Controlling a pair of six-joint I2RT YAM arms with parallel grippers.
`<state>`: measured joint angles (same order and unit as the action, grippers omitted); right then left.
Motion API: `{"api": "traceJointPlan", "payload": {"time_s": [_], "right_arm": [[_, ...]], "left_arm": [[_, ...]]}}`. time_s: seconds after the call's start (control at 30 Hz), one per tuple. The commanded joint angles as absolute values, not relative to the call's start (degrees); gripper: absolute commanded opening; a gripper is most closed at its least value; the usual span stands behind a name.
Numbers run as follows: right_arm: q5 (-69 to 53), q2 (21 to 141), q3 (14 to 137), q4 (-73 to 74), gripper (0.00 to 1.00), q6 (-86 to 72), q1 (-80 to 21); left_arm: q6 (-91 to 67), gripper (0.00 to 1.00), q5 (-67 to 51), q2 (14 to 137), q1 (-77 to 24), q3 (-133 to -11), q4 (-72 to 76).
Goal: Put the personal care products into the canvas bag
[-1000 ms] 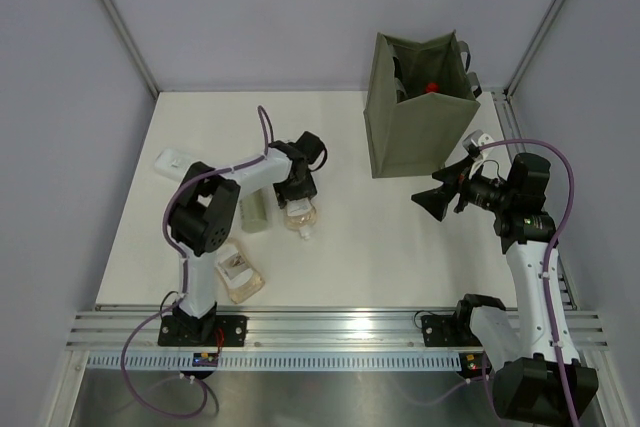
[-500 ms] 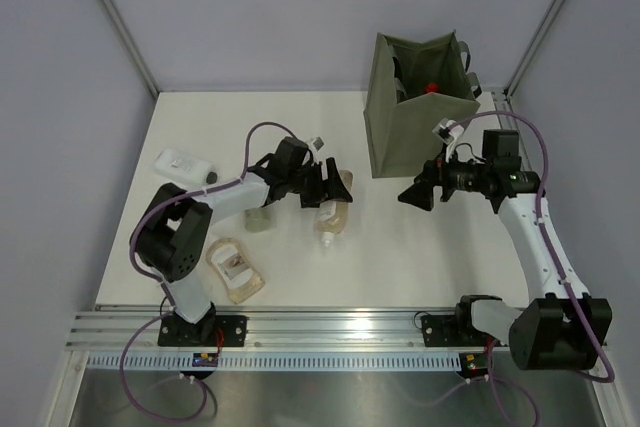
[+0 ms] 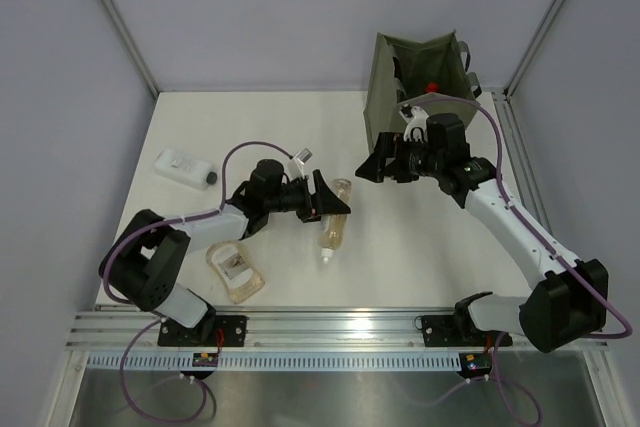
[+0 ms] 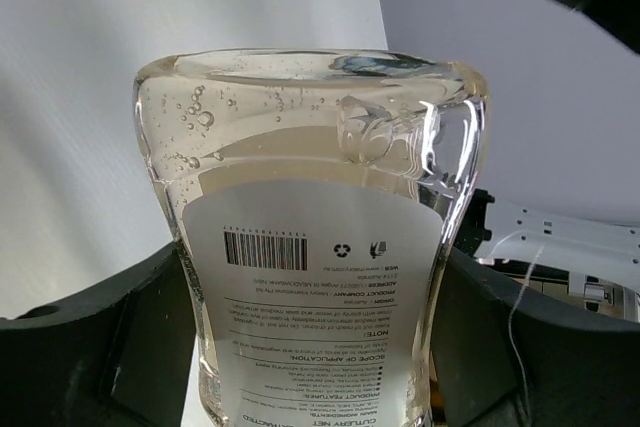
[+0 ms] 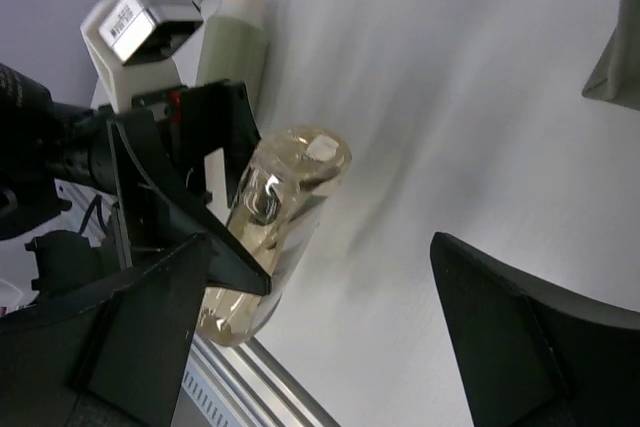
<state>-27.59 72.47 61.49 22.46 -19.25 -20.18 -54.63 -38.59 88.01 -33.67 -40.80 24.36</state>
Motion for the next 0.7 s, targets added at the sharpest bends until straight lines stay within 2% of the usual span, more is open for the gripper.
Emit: {"api": "traceJointPlan", "payload": {"time_s": [0.0, 0.17, 0.37, 0.53, 0.67], "right_arm": [[-28.64, 73.39, 64.08, 16.62, 0.99, -23.65, -22.24], [-34.89, 72.95, 60.56, 14.93, 1.0, -18.92, -23.11], [-26.4, 74.35, 61.96, 18.63, 0.99, -13.89, -29.87], [-17.59, 77.33, 66.17, 20.57, 0.99, -13.97, -37.87], [-15.82, 81.46, 69.43, 21.7, 1.0, -15.73, -39.28]], "left_arm": [[-55.55, 0.0, -39.83, 80.96, -33.14, -40.96, 32.89], [-63.61, 0.0, -23.0, 74.9, -31.55, -36.14, 30.14], [-69.52, 0.0, -8.46, 68.47, -31.55, -36.2, 26.47], [-68.91, 0.0, -4.57, 66.01, -31.64, -39.2, 20.92], [-68.56, 0.0, -5.18, 65.39, -31.64, -39.2, 19.69]]}}
